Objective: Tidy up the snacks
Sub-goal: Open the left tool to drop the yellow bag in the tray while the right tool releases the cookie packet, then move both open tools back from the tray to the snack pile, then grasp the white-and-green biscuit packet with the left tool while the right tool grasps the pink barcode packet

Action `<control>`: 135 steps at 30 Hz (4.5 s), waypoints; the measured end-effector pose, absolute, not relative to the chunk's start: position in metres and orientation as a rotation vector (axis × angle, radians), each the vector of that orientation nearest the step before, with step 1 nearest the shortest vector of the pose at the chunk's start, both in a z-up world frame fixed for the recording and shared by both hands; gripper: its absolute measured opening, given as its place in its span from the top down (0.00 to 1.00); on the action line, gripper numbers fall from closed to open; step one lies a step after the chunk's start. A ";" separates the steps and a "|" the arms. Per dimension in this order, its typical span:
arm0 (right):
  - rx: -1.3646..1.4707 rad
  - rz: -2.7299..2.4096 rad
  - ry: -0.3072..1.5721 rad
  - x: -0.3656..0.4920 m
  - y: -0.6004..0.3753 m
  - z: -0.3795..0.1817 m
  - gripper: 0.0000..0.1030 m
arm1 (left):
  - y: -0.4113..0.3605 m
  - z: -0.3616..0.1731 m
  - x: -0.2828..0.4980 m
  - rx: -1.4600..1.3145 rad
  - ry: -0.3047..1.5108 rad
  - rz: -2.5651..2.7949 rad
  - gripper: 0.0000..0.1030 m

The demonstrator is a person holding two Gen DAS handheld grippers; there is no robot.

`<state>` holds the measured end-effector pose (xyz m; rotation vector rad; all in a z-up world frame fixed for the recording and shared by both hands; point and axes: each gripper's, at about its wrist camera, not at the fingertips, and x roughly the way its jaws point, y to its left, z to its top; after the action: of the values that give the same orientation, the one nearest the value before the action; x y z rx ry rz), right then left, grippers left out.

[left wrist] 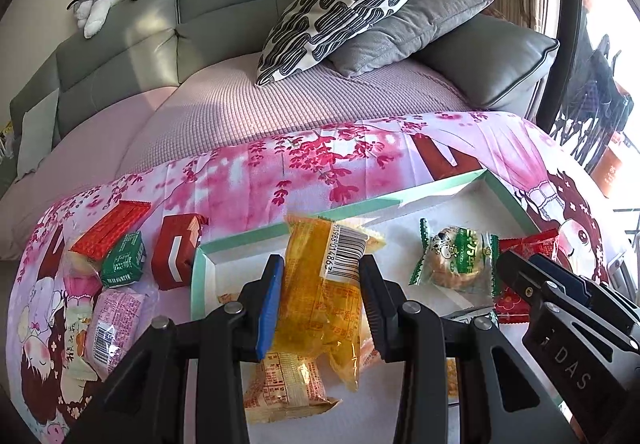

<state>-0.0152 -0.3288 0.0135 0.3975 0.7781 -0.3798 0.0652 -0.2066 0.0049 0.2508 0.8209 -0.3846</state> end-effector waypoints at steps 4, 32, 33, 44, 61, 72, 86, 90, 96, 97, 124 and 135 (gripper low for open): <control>0.393 -0.386 0.783 -0.015 -0.328 0.014 0.65 | -0.206 0.006 0.065 0.257 0.821 -0.376 0.55; 0.340 -0.448 0.786 -0.020 -0.328 0.027 0.39 | -0.176 0.021 0.074 0.237 0.836 -0.224 0.17; 0.338 -0.447 0.786 -0.019 -0.327 0.026 0.38 | -0.174 0.020 0.075 0.235 0.838 -0.215 0.17; 0.274 -0.460 0.797 -0.016 -0.322 0.025 0.06 | -0.162 0.016 0.082 0.188 0.844 -0.159 0.06; 0.307 -0.432 0.744 -0.017 -0.318 0.028 0.00 | -0.144 0.021 0.083 0.130 0.836 -0.168 0.06; 0.291 -0.411 0.743 -0.010 -0.302 0.030 0.00 | -0.108 0.028 0.086 0.080 0.800 -0.128 0.06; 0.196 -0.297 0.750 0.007 -0.247 0.038 0.00 | -0.031 0.020 0.093 0.010 0.846 0.026 0.06; 0.160 -0.251 0.757 0.013 -0.224 0.038 0.00 | -0.005 0.023 0.092 -0.028 0.839 0.067 0.05; 0.134 -0.173 0.759 0.023 -0.188 0.036 0.00 | 0.031 0.022 0.092 -0.071 0.843 0.122 0.05; 0.132 -0.159 0.759 0.025 -0.182 0.036 0.00 | 0.036 0.022 0.092 -0.073 0.844 0.132 0.05; 0.076 0.006 0.850 0.057 -0.078 0.003 0.00 | 0.126 -0.001 0.100 -0.135 0.912 0.235 0.05; 0.108 0.010 0.896 0.066 -0.070 -0.012 0.00 | 0.123 -0.019 0.112 -0.131 0.982 0.181 0.05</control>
<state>0.0664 -0.0699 -0.0119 0.1081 0.8963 0.0099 0.1118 0.1234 -0.0193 -0.1315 0.9819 0.1809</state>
